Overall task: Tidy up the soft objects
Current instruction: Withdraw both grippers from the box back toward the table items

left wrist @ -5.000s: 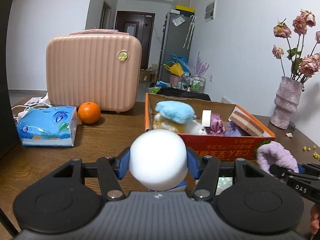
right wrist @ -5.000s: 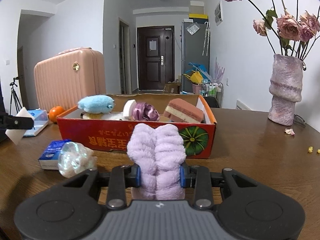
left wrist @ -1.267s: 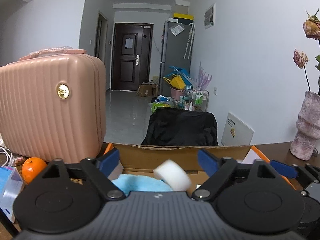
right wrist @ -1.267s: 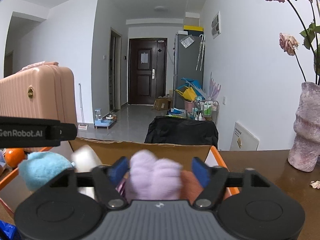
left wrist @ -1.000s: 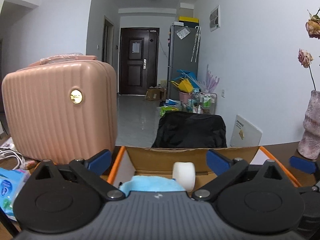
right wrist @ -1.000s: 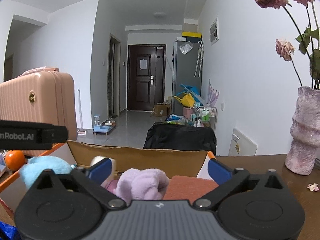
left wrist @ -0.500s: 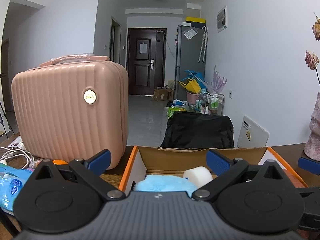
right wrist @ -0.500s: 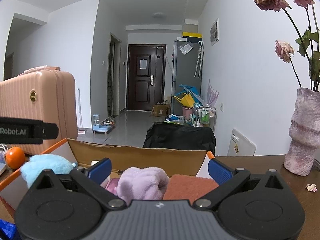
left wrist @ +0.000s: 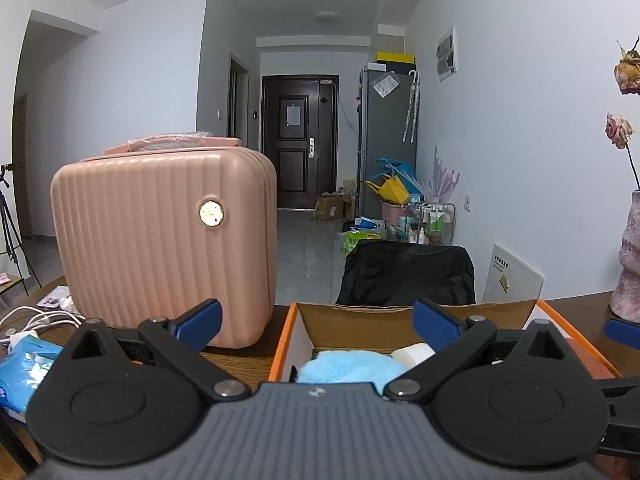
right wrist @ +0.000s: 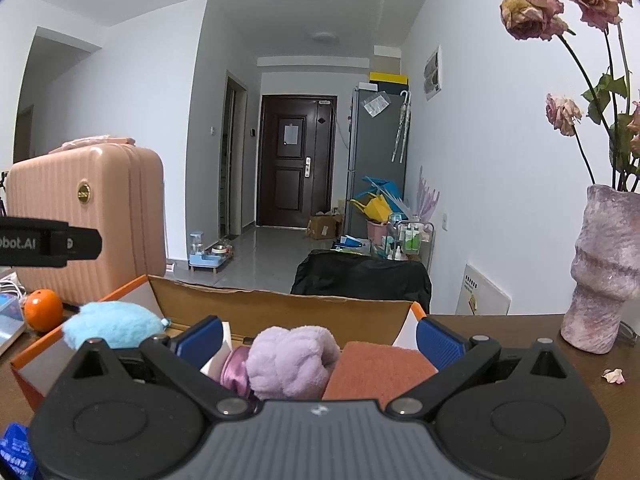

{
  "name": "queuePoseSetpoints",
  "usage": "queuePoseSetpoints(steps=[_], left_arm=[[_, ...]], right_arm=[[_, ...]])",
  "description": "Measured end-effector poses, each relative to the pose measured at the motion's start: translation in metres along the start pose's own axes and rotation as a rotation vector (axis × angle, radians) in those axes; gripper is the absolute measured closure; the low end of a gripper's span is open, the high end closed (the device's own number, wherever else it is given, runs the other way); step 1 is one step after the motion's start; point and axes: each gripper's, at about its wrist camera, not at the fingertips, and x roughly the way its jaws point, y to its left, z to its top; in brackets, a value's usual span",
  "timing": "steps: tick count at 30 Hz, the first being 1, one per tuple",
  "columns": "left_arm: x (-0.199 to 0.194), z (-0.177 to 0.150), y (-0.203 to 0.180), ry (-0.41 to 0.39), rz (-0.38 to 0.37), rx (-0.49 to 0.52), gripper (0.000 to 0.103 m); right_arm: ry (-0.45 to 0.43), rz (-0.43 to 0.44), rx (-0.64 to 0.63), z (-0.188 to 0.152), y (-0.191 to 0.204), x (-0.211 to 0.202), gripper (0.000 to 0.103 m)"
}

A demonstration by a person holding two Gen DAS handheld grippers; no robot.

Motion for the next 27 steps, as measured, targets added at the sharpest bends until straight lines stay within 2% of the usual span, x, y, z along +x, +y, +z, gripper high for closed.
queuePoseSetpoints(steps=[27], left_arm=[[-0.058,-0.023,0.034,-0.002,0.013,0.026,0.0]], right_arm=[[-0.018,0.054,-0.026,-0.025,0.0,-0.077,0.0]])
